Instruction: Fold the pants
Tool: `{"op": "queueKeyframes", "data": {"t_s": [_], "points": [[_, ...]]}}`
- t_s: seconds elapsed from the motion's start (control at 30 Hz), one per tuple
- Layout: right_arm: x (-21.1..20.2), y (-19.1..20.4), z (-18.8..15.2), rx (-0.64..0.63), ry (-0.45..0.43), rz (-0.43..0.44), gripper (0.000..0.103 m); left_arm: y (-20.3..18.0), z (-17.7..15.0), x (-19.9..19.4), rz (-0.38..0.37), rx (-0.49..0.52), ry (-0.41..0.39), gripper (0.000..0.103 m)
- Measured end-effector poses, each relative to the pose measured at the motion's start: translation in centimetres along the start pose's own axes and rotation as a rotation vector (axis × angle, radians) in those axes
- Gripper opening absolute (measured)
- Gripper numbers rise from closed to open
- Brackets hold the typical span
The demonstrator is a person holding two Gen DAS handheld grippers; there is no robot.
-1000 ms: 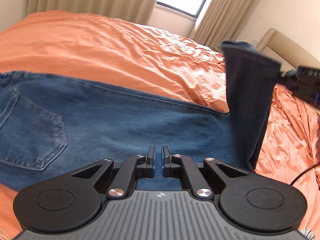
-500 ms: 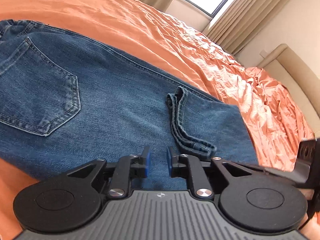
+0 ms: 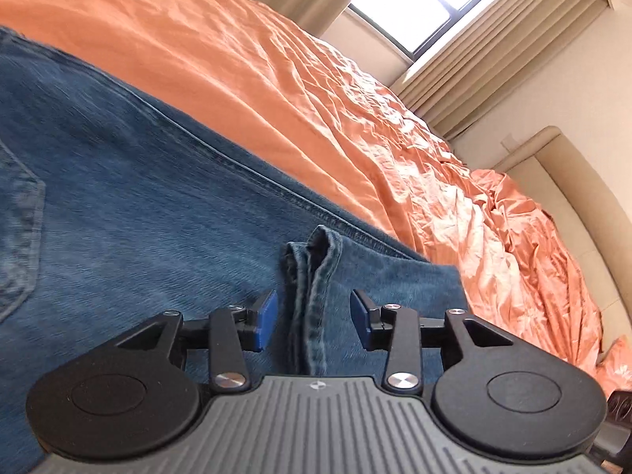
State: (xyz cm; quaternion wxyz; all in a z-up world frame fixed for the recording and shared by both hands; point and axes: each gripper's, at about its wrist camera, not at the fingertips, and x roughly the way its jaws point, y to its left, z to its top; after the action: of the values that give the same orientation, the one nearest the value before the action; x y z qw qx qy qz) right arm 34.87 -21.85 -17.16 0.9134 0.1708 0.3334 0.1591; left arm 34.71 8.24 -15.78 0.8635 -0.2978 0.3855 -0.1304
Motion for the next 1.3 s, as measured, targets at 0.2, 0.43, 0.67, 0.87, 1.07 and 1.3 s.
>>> {"op": "queueKeyframes", "data": {"t_s": [0.2, 0.43, 0.67, 0.87, 1.07, 1.3], "points": [[1.5, -2.3, 1.5, 0.035, -0.019, -0.016, 0.052, 1.9, 1.5, 3.1, -0.079, -0.099, 0.004, 0.045], [1.5, -4.6, 3.2, 0.024, -0.031, -0.114, 0.051, -1.3, 1.7, 1.3, -0.074, 0.063, -0.094, 0.008], [1.6, -6.8, 4.2, 0.026, -0.056, -0.220, 0.020, -5.5, 1.7, 1.2, 0.102, 0.284, -0.131, 0.007], [4.1, -7.8, 8.3, -0.111, -0.014, -0.264, 0.009, -2.7, 1.0, 4.0, 0.165, 0.249, -0.065, 0.007], [10.6, -9.5, 10.8, -0.136, 0.154, -0.266, 0.000, -1.0, 1.5, 4.9, 0.127, 0.189, -0.052, 0.008], [12.2, -10.5, 10.1, -0.114, 0.206, -0.273, 0.000, -0.1, 2.0, 5.2, 0.098, 0.145, -0.028, 0.015]]}}
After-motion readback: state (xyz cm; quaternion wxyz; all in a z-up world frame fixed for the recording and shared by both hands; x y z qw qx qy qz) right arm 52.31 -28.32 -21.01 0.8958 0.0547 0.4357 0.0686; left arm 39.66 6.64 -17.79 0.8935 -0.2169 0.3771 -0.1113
